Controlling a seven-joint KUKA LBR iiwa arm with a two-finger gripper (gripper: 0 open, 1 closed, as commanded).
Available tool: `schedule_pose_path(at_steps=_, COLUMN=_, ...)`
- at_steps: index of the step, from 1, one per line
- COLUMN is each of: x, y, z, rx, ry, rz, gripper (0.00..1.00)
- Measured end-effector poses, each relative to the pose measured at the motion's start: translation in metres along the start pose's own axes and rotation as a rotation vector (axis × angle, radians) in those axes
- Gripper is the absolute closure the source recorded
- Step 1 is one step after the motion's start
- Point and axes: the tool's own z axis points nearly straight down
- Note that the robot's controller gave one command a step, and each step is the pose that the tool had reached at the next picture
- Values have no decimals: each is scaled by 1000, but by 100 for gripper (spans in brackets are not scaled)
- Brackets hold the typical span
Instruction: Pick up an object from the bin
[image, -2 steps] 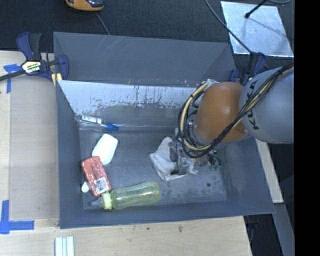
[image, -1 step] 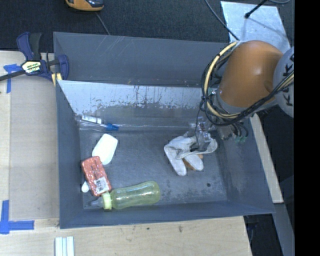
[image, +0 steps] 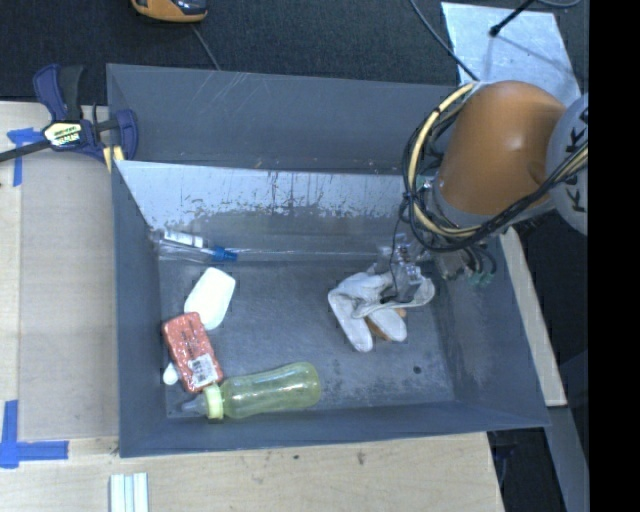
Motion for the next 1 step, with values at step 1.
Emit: schedule_pose_path(at_steps=1, x=-8, y=-7, z=-119, rx=0, ry=-1, rz=-22, gripper=100)
